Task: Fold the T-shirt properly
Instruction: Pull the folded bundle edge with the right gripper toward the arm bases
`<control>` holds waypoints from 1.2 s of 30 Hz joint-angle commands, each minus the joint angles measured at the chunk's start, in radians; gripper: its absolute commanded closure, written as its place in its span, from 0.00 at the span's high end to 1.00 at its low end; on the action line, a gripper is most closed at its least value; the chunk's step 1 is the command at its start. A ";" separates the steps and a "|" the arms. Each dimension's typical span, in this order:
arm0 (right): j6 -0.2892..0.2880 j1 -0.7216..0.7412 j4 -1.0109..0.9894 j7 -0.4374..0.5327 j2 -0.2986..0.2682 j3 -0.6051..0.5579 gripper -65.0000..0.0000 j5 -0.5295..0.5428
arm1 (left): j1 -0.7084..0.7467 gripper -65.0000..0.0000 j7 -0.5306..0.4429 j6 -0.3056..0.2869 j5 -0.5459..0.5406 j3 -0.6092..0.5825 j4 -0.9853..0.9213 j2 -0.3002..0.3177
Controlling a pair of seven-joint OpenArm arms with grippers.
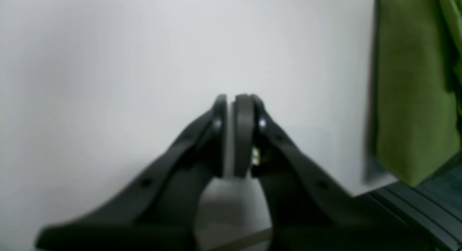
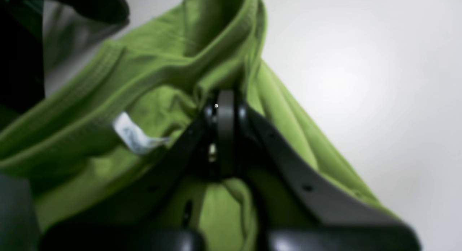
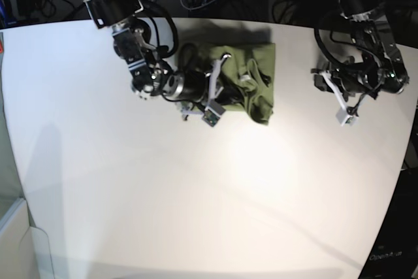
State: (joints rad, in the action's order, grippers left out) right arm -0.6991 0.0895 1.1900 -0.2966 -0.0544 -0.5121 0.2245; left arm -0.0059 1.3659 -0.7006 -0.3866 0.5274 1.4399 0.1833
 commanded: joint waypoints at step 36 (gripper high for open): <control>0.103 -0.254 0.649 -0.319 -0.052 -0.007 0.00 -0.017 | 0.001 0.06 0.030 0.002 0.031 -0.008 -0.001 0.003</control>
State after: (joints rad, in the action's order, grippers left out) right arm -0.5980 -0.1753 1.8210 -0.6426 -0.1085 -0.5194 0.1928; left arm -0.0059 1.3682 -0.7025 -0.3862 0.5209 1.4372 0.1822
